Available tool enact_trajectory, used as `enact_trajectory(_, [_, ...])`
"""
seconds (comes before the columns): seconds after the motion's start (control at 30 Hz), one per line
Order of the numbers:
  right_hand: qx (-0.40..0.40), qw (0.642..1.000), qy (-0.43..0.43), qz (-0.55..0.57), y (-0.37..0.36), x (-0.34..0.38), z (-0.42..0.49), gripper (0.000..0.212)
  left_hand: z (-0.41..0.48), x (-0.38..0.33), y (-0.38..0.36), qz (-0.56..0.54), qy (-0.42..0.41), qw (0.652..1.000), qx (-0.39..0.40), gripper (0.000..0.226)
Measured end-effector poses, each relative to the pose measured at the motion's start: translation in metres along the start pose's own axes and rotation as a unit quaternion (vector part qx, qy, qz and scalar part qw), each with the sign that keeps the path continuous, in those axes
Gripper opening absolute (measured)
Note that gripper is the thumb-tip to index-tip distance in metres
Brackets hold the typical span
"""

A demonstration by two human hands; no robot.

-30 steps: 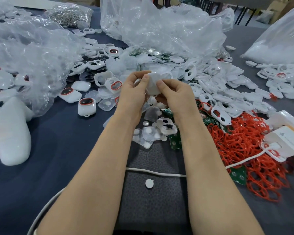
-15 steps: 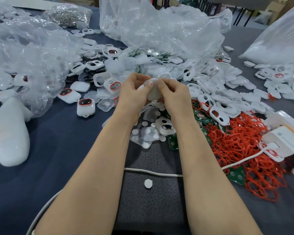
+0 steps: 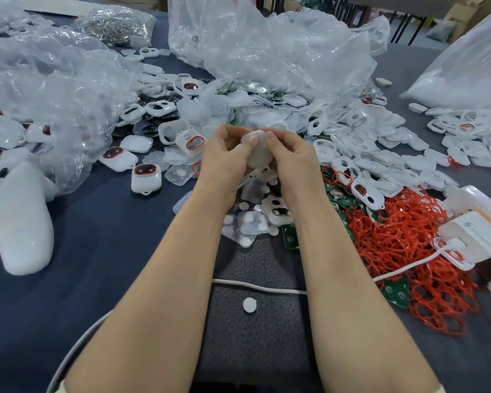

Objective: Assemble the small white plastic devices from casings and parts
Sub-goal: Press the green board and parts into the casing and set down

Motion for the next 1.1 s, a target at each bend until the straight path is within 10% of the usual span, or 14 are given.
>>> enact_trajectory(0.47, [0.011, 0.988, 0.042, -0.151, 0.0011, 0.0035, -0.0016, 0.012, -0.0016, 0.0008, 0.0002, -0.107, 0.031, 0.994, 0.001, 0.010])
enact_trajectory(1.1, [0.003, 0.999, 0.000, -0.039, 0.0048, -0.0004, 0.0008, 0.017, -0.0047, -0.0028, -0.0030, 0.004, -0.010, 1.000, 0.003, 0.013])
Point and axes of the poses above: each hand's wrist, its own z-axis towards the middle knuckle, its own y-axis out of the back of the hand, x = y × z, the point moved 6 cm from there along z, towards the middle knuckle, and after that the axes turned 8 degrees about z, right-handed, at the moved point
